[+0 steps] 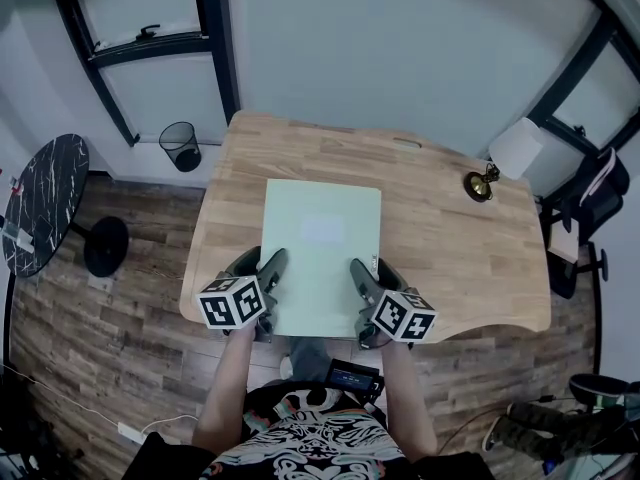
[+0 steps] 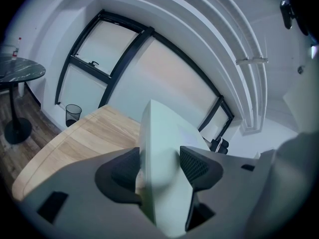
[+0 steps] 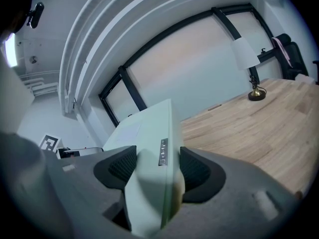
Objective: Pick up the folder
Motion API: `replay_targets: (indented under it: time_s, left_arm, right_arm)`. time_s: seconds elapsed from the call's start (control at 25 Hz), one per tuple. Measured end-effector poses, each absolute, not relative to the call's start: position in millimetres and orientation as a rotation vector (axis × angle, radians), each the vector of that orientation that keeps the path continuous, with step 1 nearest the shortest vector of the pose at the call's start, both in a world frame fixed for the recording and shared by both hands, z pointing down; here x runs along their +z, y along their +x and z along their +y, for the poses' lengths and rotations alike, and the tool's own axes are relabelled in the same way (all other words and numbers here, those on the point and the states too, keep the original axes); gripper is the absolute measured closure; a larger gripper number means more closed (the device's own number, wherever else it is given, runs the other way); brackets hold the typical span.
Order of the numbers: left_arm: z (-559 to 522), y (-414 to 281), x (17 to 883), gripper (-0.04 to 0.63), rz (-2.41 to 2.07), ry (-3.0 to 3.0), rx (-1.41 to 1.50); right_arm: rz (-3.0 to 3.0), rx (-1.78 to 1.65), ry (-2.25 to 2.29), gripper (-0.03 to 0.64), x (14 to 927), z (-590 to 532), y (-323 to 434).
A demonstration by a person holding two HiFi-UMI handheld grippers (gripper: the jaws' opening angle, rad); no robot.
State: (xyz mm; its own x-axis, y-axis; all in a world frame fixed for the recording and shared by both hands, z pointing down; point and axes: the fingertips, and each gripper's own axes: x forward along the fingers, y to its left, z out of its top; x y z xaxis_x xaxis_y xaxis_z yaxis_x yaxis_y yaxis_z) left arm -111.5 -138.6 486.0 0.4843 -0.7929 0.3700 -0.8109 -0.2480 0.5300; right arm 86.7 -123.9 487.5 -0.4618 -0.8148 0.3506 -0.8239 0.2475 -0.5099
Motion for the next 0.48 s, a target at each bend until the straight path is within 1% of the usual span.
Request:
replay_targets:
  time_s: [0.48]
  left_arm:
    - [-123.9, -113.2, 476.9, 0.344, -1.33, 2.073, 0.026]
  right_arm:
    - [-2.496, 0.993, 1.633, 0.35, 479.3, -108.8, 85.5]
